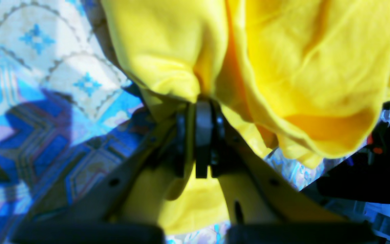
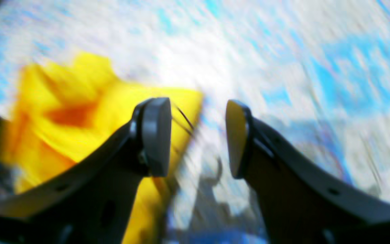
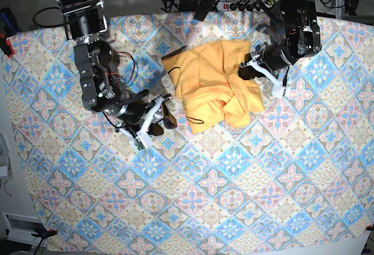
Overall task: Fold the T-shirt properly
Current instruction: 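Release the shirt and withdraw the right gripper, then grasp the bunched yellow shirt with the right gripper near the left gripper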
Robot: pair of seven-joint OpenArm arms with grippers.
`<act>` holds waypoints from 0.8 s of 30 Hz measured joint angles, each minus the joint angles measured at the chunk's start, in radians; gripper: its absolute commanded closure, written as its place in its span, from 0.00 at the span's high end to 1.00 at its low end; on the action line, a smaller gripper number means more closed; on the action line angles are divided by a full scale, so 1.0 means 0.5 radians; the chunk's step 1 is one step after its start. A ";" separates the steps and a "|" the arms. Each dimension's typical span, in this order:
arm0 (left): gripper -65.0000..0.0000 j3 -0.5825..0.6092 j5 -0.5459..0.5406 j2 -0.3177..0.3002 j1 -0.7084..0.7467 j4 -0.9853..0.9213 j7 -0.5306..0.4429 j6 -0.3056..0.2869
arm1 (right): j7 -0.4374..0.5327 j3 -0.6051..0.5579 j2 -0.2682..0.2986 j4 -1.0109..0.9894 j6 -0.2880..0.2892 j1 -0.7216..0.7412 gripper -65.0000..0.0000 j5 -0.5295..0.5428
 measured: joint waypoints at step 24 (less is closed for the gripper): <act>0.00 -0.002 -0.002 -0.001 -0.005 -0.002 0.000 0.000 | 0.006 -0.609 0.028 0.127 0.007 -0.155 0.11 0.026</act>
